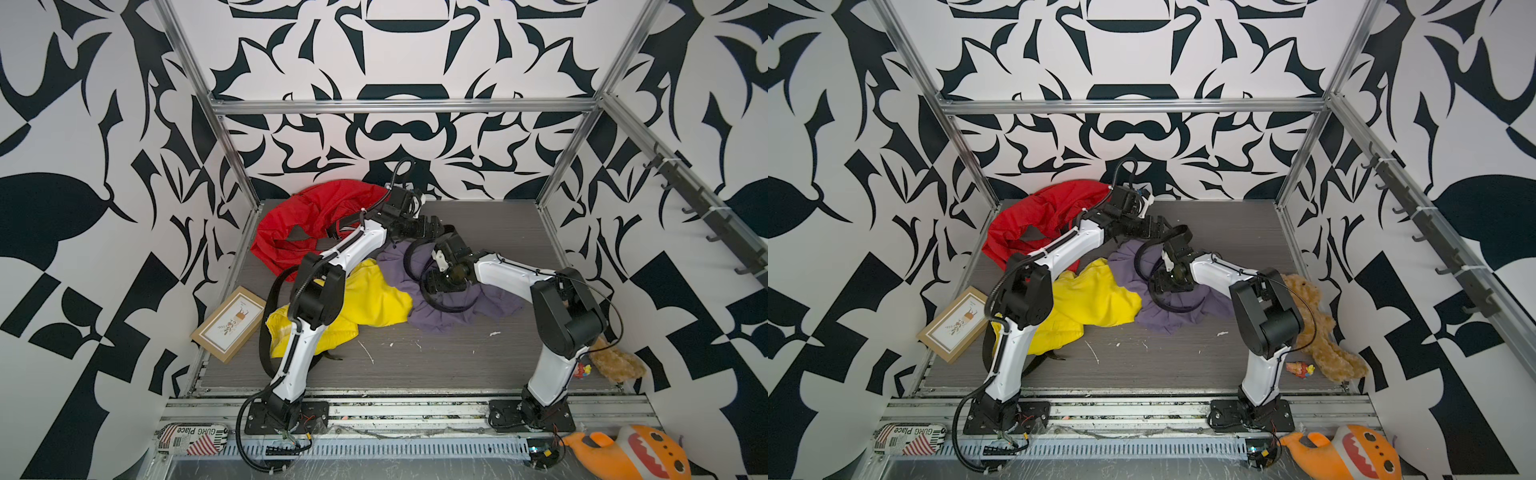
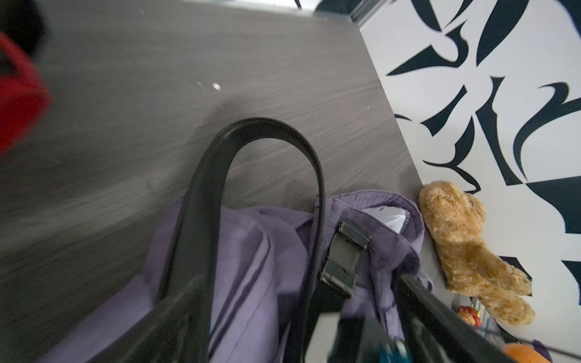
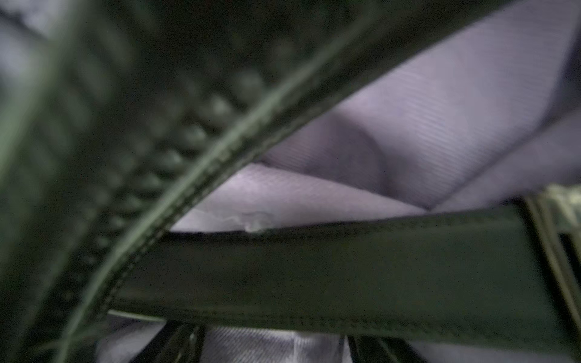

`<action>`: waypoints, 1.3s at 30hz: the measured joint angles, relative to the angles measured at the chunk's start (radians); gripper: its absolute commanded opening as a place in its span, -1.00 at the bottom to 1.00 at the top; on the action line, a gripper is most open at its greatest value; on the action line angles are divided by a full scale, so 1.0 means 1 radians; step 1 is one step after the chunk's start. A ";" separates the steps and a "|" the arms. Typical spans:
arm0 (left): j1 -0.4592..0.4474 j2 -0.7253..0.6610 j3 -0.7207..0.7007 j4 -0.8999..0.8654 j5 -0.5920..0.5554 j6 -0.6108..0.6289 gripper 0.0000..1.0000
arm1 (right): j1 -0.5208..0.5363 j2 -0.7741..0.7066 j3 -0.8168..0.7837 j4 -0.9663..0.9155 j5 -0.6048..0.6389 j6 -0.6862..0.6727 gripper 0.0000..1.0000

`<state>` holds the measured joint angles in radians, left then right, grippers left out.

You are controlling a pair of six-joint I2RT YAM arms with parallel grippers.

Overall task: Remove the belt from the trousers
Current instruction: Adjust the trousers at the center of the board.

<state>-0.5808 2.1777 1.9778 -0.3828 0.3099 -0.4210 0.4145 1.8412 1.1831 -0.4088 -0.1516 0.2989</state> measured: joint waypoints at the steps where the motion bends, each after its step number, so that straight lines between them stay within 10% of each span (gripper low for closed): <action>1: 0.005 -0.047 -0.026 -0.002 -0.018 0.007 0.98 | -0.019 0.004 0.003 0.007 0.000 -0.008 0.43; 9: 0.020 -0.406 -0.325 0.074 -0.165 0.050 0.99 | -0.195 0.003 -0.006 0.015 -0.011 -0.056 0.44; 22: -0.037 -0.427 -0.736 -0.033 -0.259 -0.003 0.72 | -0.302 -0.091 -0.031 -0.092 -0.001 -0.110 0.57; 31: -0.040 -0.465 -0.814 -0.041 -0.280 -0.026 0.32 | -0.111 -0.412 0.035 -0.299 0.124 -0.109 0.58; 39: -0.040 -0.471 -0.882 -0.022 -0.283 -0.037 0.10 | 0.211 -0.086 0.215 -0.244 0.247 -0.109 0.66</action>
<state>-0.6212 1.7069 1.0962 -0.4046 0.0269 -0.4576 0.6254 1.7550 1.3979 -0.6529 0.0952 0.1894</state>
